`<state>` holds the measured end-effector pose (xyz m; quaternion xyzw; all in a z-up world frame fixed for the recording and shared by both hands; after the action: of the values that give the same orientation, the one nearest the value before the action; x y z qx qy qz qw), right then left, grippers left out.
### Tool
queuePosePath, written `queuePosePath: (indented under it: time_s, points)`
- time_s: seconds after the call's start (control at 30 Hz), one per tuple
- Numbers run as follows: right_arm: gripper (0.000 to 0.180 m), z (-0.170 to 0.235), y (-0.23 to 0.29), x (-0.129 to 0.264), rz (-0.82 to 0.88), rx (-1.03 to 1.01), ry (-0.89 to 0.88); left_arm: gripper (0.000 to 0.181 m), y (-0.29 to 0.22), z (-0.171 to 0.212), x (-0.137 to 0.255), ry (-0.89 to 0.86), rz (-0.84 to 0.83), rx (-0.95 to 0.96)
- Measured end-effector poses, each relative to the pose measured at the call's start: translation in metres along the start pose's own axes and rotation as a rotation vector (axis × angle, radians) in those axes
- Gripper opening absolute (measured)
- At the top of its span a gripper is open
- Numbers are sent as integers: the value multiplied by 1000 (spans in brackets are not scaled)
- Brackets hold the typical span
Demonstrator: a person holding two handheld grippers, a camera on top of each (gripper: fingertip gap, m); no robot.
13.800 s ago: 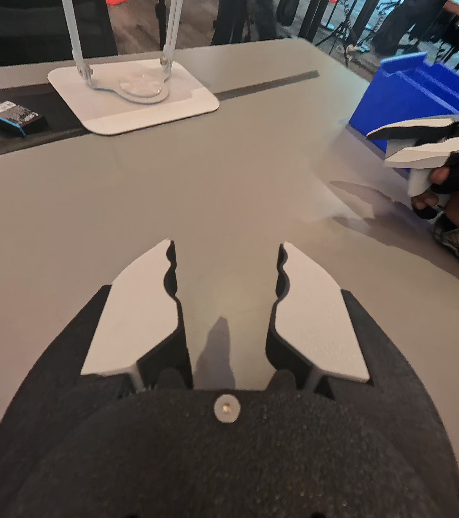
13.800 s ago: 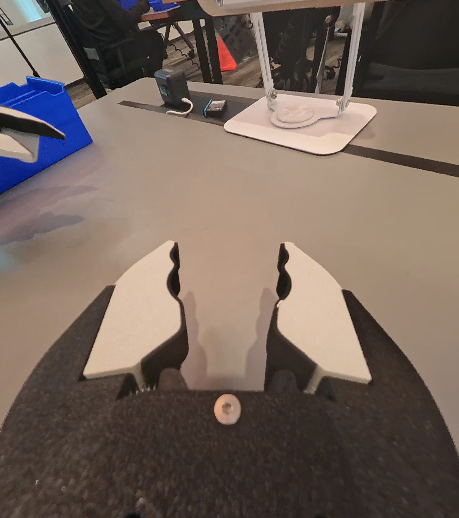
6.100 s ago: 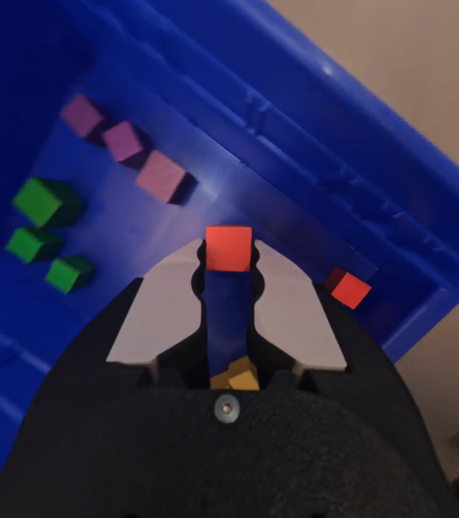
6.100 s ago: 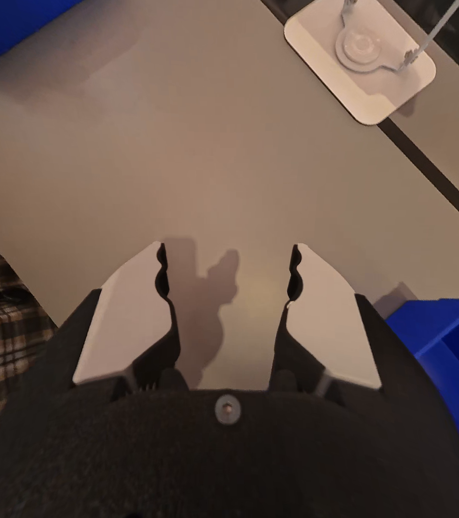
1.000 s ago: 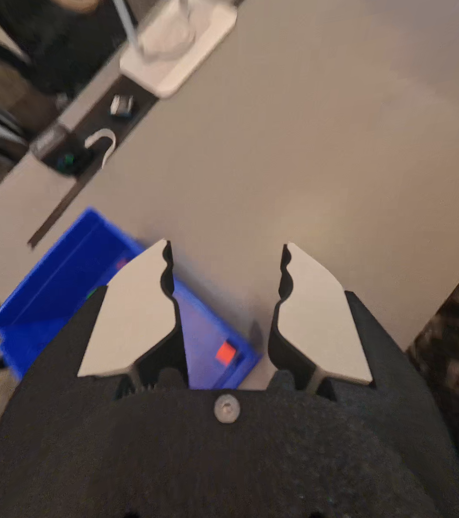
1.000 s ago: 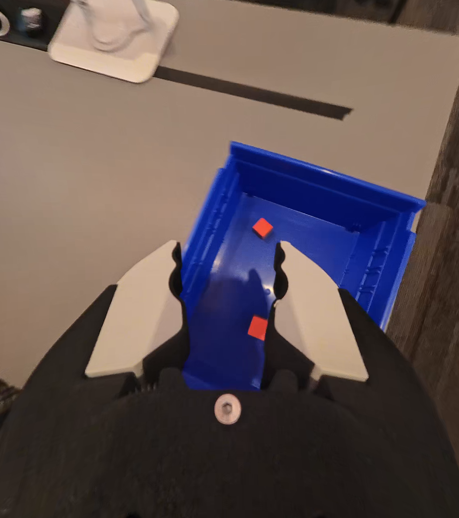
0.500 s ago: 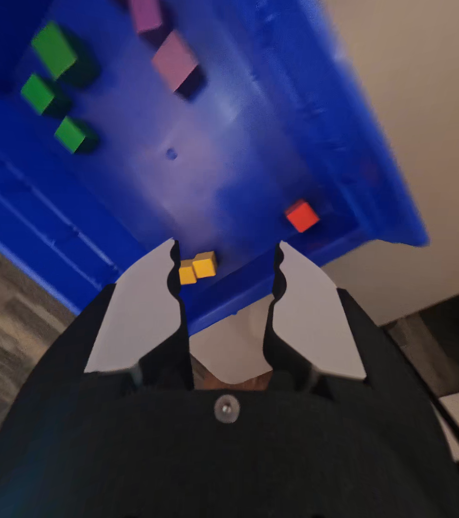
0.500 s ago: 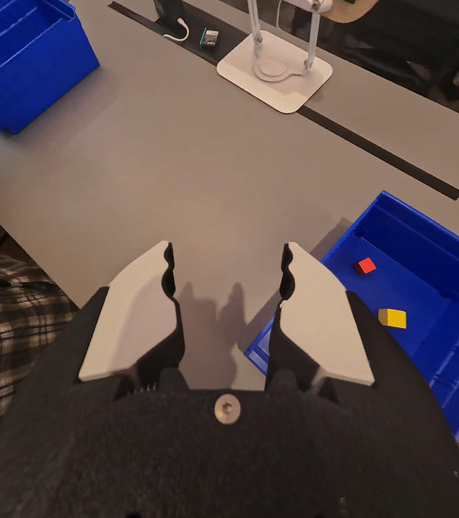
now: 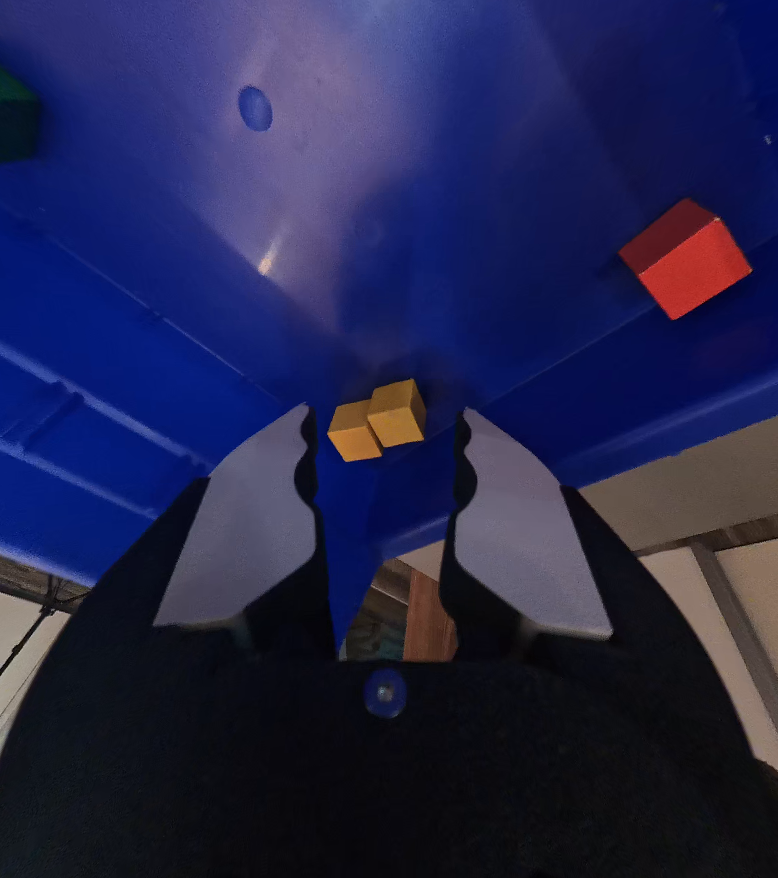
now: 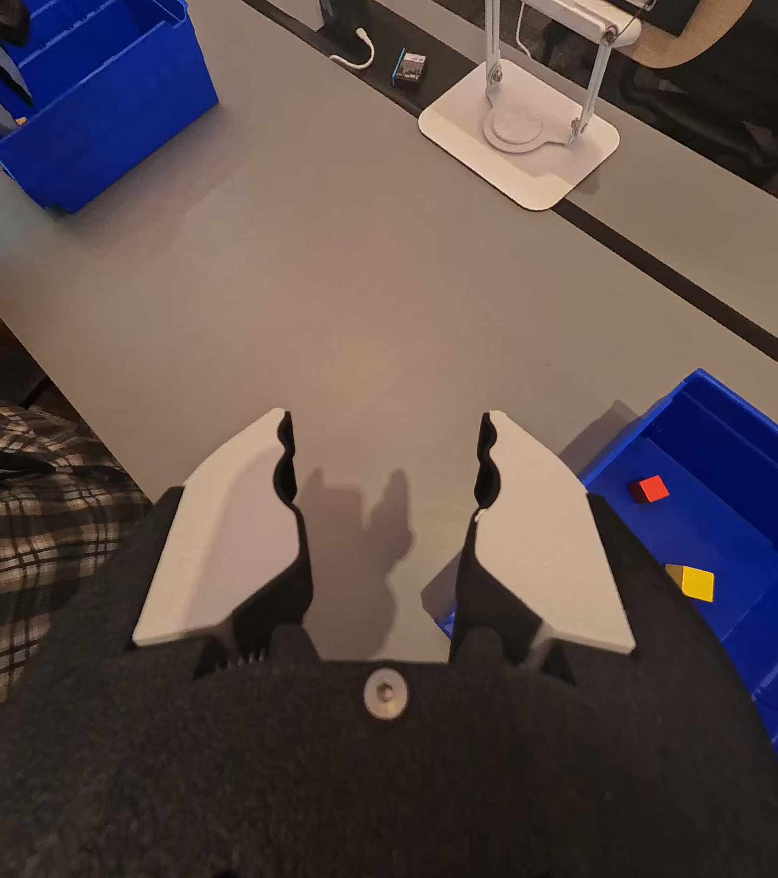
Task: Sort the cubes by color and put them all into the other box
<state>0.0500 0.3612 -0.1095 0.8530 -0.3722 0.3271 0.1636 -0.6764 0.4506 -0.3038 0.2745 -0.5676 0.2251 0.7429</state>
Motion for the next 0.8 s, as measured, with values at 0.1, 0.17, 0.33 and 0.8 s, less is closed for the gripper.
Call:
queuePosePath:
  time_s: [0.1, 0.17, 0.33, 0.8]
  points:
    - [74, 1, 1, 4, 1, -3, -7, 53, 3, -2, -7, 29, 24, -20]
    - [74, 2, 1, 6, 6, -3, -10, 52, 5, -2, -12, 55, 30, -35]
    - [74, 4, 0, 11, 18, -8, -19, 29, 7, 3, -25, 138, 35, -76]
    - [68, 1, 2, -15, -127, -146, -205, 23, 13, -32, 82, -561, 38, 40]
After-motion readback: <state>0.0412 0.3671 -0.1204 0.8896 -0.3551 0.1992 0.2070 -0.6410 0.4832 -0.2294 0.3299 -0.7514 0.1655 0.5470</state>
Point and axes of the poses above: each gripper's, where its closed fingertips meet, x back along the fingers, z out of its underside, y = z × x across the jaws, the point moved 8 cm from there along x, back along the fingers, and after that the axes turned 3 degrees about x, right-handed, at the moved point
